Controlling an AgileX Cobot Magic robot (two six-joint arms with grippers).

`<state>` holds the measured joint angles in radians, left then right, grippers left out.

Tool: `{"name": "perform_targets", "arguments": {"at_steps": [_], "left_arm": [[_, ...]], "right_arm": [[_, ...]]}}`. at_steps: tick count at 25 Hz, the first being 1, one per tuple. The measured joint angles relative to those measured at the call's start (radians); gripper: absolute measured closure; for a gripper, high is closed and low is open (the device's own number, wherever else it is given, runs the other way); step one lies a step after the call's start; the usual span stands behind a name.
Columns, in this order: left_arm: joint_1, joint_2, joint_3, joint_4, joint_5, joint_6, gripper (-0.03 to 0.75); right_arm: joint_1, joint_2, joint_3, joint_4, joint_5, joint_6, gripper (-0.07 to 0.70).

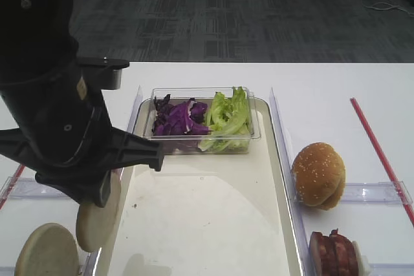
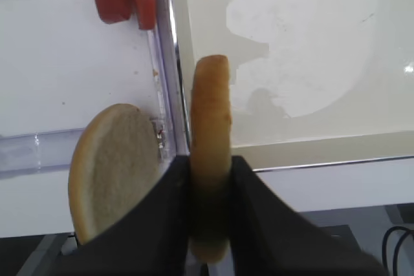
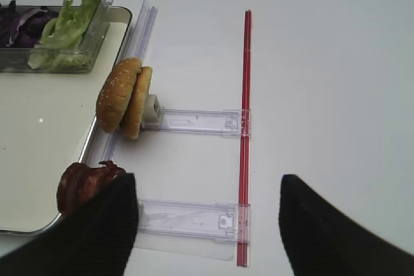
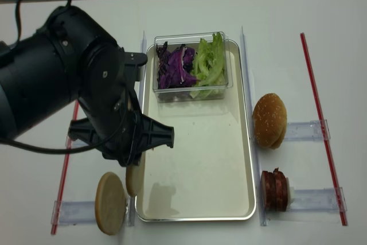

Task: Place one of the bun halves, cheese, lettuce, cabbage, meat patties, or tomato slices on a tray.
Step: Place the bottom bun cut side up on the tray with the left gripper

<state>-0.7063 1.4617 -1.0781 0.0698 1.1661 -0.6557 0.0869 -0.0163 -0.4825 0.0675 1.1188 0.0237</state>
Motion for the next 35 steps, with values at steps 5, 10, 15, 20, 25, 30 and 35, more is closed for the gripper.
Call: {"name": "perform_targets", "arguments": {"at_steps": [5,10,15,20,25,30,35], "left_arm": [[0.000,0.000,0.000,0.000,-0.049,0.008,0.568],[0.000,0.000,0.000,-0.026,-0.126,0.034,0.568],[0.004,0.002,0.000,-0.087,-0.190,0.073,0.568],[0.084,0.025,0.000,-0.270,-0.214,0.229,0.568],[0.112,0.044,0.000,-0.349,-0.261,0.324,0.568],[0.122,0.095,0.000,-0.480,-0.282,0.449,0.568],[0.123,0.127,0.000,-0.563,-0.328,0.525,0.568]], "right_arm": [[0.000,0.000,0.000,0.000,0.000,0.000,0.157],[0.000,0.000,0.000,0.000,0.000,0.000,0.157],[0.000,0.000,0.000,0.000,0.000,0.002,0.157],[0.000,0.000,0.000,0.000,0.000,0.002,0.157],[0.000,0.000,0.000,0.000,0.000,0.002,0.157],[0.000,0.000,0.000,0.000,0.000,0.002,0.157],[0.000,0.000,0.000,0.000,0.000,0.002,0.157]]}}
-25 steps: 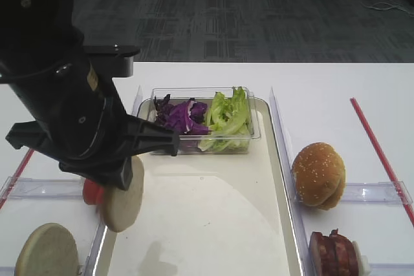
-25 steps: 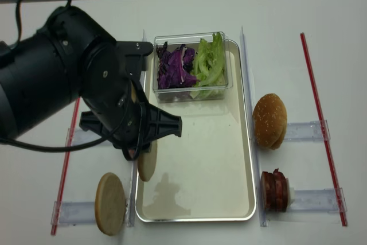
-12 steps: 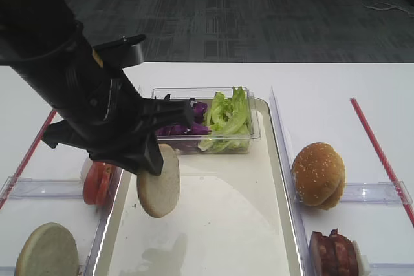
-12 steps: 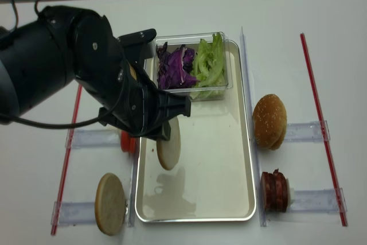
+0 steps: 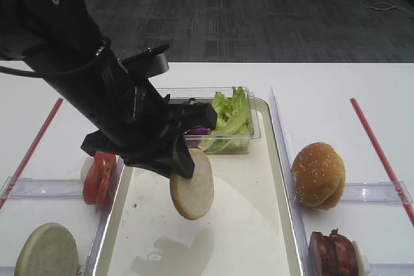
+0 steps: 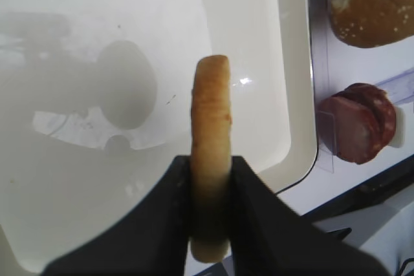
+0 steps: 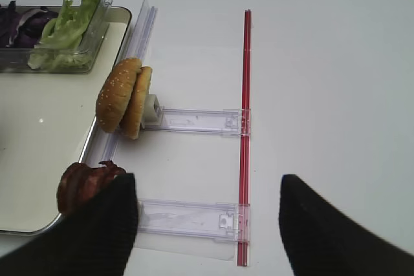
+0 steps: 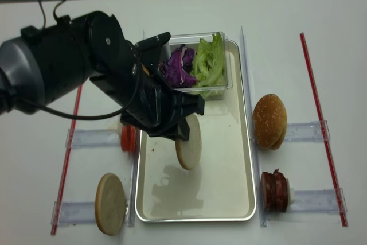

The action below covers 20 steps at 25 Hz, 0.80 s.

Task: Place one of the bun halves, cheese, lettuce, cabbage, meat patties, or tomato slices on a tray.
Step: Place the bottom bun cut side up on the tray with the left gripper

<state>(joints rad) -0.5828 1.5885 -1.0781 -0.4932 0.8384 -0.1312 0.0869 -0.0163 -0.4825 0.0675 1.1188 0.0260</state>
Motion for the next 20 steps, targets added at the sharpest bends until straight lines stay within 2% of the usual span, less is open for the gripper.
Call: {"name": "perform_targets", "arguments": {"at_steps": [8,15,20], "left_arm": [[0.002,0.000,0.019,-0.038,-0.053,0.037,0.568],[0.012,0.001,0.098,-0.178,-0.114,0.178,0.569],[0.045,0.023,0.110,-0.281,-0.116,0.279,0.569]], "right_arm": [[0.000,0.000,0.000,0.000,0.000,0.000,0.157],[0.000,0.000,0.000,0.000,0.000,0.000,0.157],[0.000,0.000,0.000,0.000,0.000,0.000,0.157]]}}
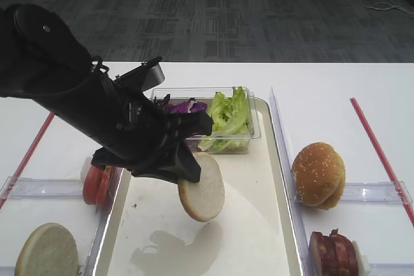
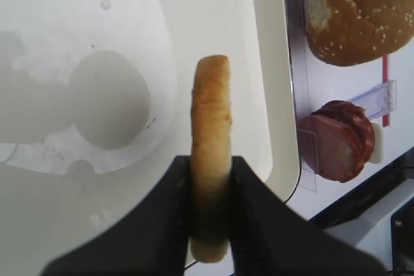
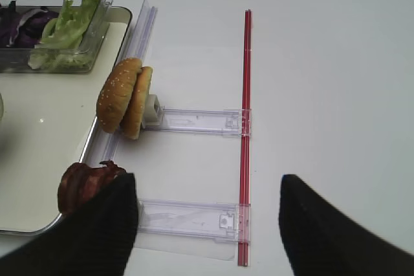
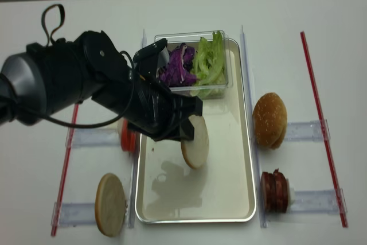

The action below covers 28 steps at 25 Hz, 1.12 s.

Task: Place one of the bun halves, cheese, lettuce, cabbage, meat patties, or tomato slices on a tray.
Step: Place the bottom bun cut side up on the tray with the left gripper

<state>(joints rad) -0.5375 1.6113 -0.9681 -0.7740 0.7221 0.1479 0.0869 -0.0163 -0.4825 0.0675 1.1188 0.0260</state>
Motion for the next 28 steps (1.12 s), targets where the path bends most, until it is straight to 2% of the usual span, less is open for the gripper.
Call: {"name": "perform_targets", "arguments": {"at_steps": [7,19,22,28], "left_arm": [[0.004,0.055,0.000,-0.127,0.002,0.122,0.569],[0.006,0.083,0.000,-0.160,0.004,0.173,0.569],[0.006,0.083,0.028,-0.182,-0.010,0.185,0.569],[0.009,0.083,0.119,-0.376,-0.046,0.373,0.569]], "right_arm": [[0.000,0.000,0.000,0.000,0.000,0.000,0.157],[0.000,0.000,0.000,0.000,0.000,0.000,0.157],[0.000,0.000,0.000,0.000,0.000,0.000,0.157],[0.000,0.000,0.000,0.000,0.000,0.000,0.157]]}}
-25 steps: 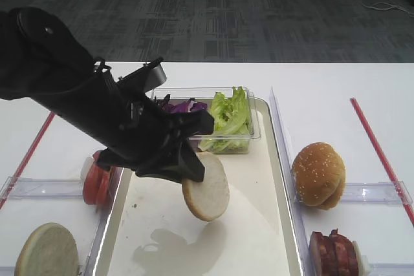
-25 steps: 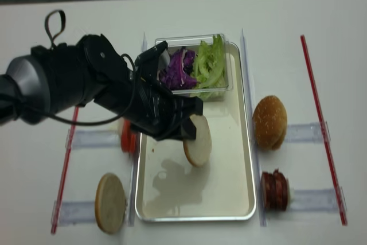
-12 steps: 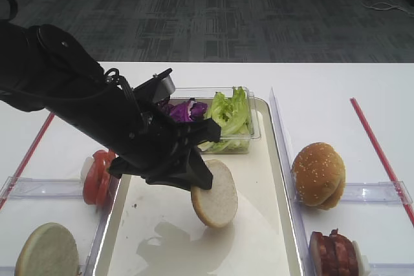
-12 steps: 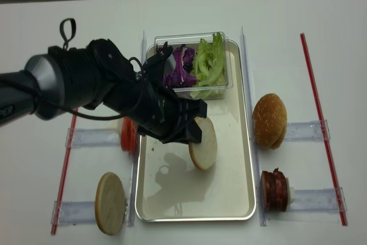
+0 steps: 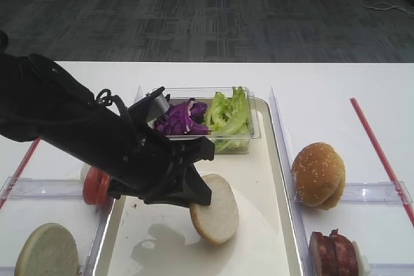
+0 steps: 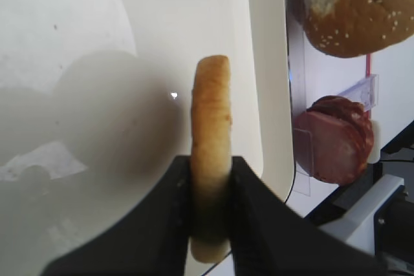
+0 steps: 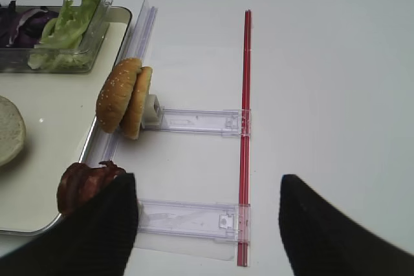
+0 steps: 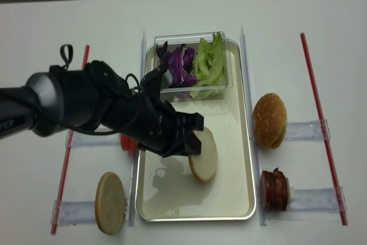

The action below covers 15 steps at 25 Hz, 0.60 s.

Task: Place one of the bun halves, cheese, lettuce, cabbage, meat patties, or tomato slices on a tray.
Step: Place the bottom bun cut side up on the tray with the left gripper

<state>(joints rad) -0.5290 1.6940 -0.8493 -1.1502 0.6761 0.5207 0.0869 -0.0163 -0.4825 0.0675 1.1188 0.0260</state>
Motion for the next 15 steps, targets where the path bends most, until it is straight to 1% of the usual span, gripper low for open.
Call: {"name": "perform_targets", "arguments": {"at_steps": [2,4,9,15], "left_arm": [[0.000,0.000,0.011,-0.033,-0.017,0.029,0.569],[0.007,0.000,0.020,-0.046,-0.021,0.045,0.569],[0.043,0.027,0.041,-0.058,-0.016,0.060,0.569],[0.046,0.043,0.041,-0.085,-0.004,0.097,0.569]], "right_arm": [[0.000,0.000,0.000,0.000,0.000,-0.002,0.157],[0.000,0.000,0.000,0.000,0.000,-0.002,0.157],[0.000,0.000,0.000,0.000,0.000,-0.002,0.157],[0.000,0.000,0.000,-0.001,0.000,0.000,0.157]]}}
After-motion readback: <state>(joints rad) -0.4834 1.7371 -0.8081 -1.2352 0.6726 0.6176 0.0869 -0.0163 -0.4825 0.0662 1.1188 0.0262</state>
